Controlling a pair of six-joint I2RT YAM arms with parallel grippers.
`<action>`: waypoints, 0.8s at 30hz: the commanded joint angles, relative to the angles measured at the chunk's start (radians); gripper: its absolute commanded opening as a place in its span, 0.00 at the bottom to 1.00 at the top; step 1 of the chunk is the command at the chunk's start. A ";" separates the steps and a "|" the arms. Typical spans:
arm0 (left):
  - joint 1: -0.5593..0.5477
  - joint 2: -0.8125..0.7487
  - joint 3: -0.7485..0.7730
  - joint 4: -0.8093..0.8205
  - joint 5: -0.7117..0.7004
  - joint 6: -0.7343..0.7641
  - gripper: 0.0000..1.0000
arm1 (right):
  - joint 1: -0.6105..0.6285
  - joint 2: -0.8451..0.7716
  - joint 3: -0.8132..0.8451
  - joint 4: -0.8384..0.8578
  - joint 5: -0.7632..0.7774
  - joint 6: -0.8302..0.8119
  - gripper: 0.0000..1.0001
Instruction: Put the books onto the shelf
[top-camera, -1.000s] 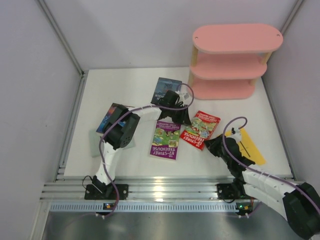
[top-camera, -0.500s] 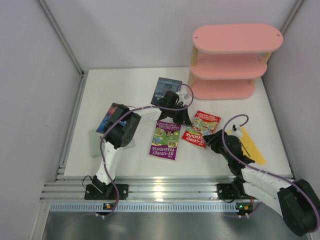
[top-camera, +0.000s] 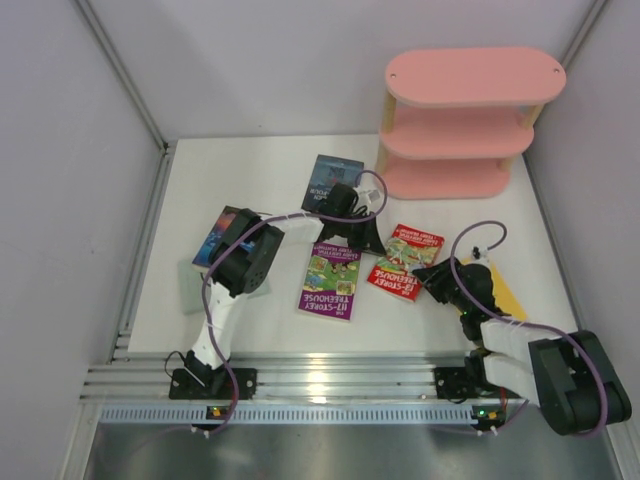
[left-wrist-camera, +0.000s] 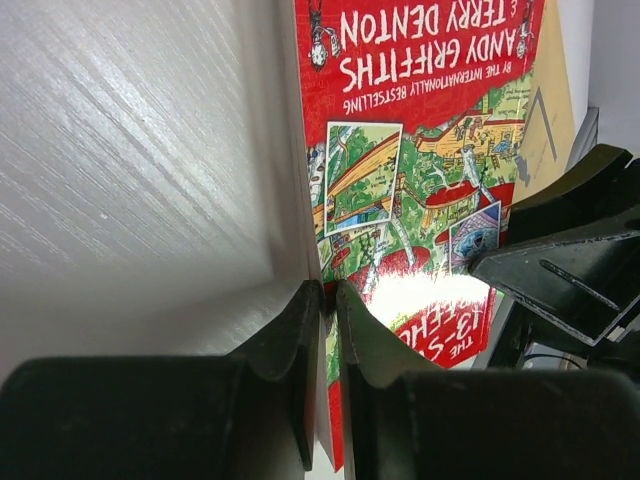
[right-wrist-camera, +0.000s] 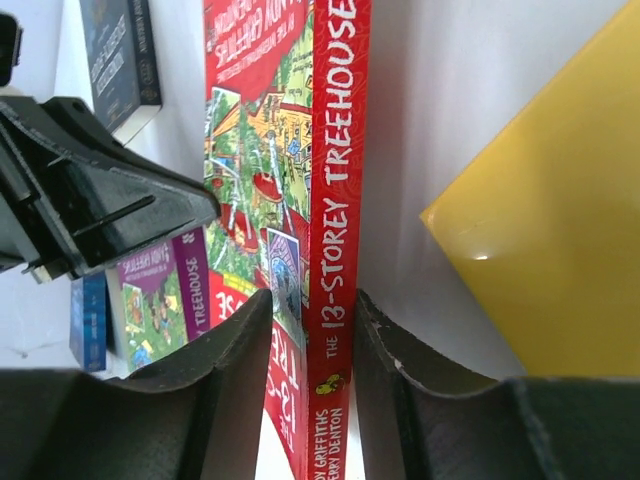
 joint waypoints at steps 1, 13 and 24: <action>-0.013 0.017 -0.013 0.046 0.059 -0.020 0.12 | -0.011 0.001 0.009 0.134 -0.101 -0.005 0.35; 0.037 -0.153 -0.030 0.115 0.096 -0.179 0.57 | -0.030 -0.221 0.108 -0.160 -0.128 0.017 0.00; 0.194 -0.637 -0.054 -0.001 0.073 -0.163 0.79 | -0.050 -0.464 0.545 -0.578 -0.041 -0.005 0.00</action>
